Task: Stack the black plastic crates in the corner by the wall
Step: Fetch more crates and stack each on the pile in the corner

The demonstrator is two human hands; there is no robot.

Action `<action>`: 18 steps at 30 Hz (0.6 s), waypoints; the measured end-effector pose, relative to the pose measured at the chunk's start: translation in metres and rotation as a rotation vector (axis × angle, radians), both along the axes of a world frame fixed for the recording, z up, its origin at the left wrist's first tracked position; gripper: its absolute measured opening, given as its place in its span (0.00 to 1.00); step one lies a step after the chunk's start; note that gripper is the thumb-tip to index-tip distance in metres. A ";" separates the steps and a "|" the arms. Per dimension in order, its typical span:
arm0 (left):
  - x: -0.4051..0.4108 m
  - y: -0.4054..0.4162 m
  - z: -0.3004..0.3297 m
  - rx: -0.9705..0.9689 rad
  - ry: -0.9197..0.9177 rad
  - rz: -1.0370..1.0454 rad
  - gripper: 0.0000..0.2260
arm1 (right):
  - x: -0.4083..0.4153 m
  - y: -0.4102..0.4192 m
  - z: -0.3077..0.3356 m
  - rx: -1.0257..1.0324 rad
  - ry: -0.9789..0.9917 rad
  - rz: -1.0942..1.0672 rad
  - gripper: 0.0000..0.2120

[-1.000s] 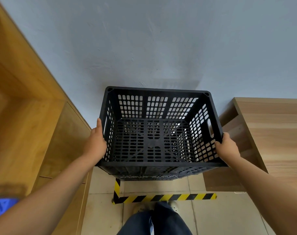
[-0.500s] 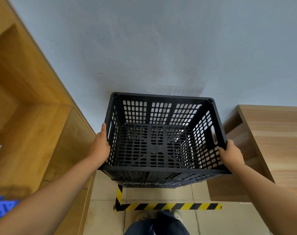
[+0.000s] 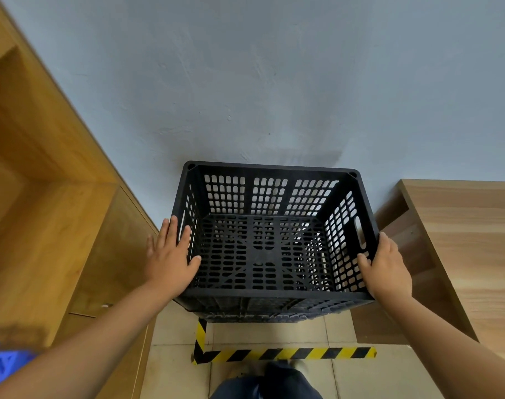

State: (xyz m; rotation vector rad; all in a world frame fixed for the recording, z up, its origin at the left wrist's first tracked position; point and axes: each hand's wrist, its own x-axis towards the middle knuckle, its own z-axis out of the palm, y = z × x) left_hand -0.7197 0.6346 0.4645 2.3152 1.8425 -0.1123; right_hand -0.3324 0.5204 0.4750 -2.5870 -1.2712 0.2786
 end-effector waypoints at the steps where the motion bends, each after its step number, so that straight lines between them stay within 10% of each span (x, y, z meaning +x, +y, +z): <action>1: 0.001 0.000 0.001 0.004 -0.004 0.001 0.32 | 0.001 0.001 0.000 0.006 -0.024 0.012 0.30; 18: 0.034 -0.021 0.010 0.074 0.004 -0.220 0.34 | -0.001 0.000 0.008 -0.023 -0.169 0.082 0.26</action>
